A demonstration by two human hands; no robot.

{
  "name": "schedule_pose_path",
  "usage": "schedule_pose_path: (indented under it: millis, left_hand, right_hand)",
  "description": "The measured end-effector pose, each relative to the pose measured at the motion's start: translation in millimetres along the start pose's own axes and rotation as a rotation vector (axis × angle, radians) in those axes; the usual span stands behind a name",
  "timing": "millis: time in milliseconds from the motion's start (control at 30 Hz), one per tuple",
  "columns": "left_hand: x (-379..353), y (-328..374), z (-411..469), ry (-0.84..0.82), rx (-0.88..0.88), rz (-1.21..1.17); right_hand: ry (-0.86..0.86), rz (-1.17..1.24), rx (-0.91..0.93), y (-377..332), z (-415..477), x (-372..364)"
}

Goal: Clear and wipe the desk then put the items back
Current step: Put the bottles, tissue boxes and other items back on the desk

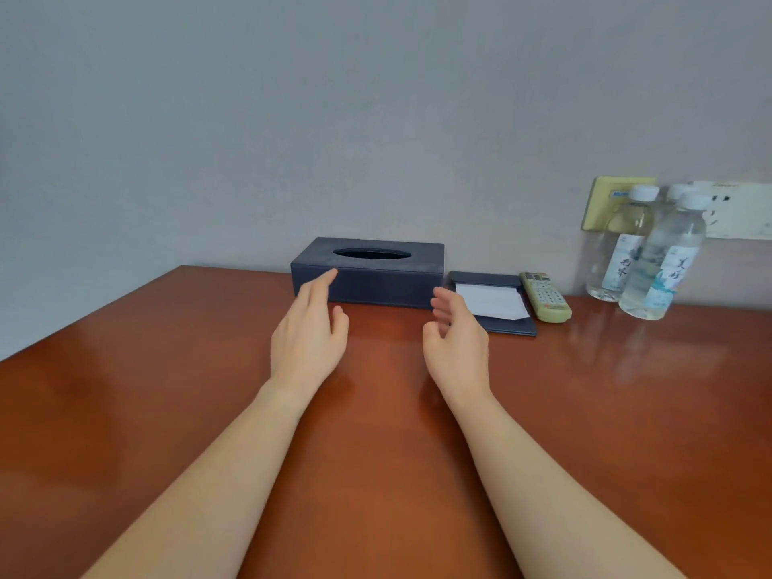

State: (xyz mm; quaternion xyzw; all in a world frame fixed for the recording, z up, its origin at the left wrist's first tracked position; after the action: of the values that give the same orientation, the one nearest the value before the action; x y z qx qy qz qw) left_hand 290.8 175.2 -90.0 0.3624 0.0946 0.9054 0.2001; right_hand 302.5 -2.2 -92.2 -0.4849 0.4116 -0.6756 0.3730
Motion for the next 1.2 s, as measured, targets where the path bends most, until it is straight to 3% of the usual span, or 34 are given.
schedule_pose_path:
  millis: [233, 333, 433, 667, 933, 1200]
  left_hand:
    - [12.3, 43.8, -36.4, 0.024, -0.003, -0.114]
    - [17.4, 67.0, -49.1, 0.051, 0.072, -0.254]
    - [20.8, 98.0, -55.6, 0.026, 0.026, -0.326]
    - [12.0, 185.8, -65.6, -0.234, -0.090, -0.526]
    - [11.5, 312.3, -72.1, -0.585, -0.365, -0.677]
    - [11.8, 444.8, -78.3, -0.643, -0.552, -0.825]
  right_hand:
    - [-0.014, 0.060, -0.026, 1.3, -52.3, 23.5]
    - [0.015, 0.077, -0.045, 6.7, -70.1, 43.5]
    - [0.072, 0.104, -0.085, 15.4, -84.7, 71.6]
    - [0.229, 0.029, -0.129, 42.0, -117.1, 165.9]
    - [0.391, -0.058, -0.166, 56.6, -155.3, 289.0]
    - [0.579, -0.152, -0.121, 39.4, -204.0, 417.9]
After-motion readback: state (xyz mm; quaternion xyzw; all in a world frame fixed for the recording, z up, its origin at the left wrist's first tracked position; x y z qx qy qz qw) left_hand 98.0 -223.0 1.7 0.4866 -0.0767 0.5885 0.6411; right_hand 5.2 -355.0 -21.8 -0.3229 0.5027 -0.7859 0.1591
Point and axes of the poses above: each hand's wrist, its own z-axis towards the middle knuckle, its own x-axis out of the back of the hand, y = z × x, the point moved 1 cm from there along z, towards the middle knuckle, and after that the axes turned 14 degrees about -x, right-handed, at the moved point
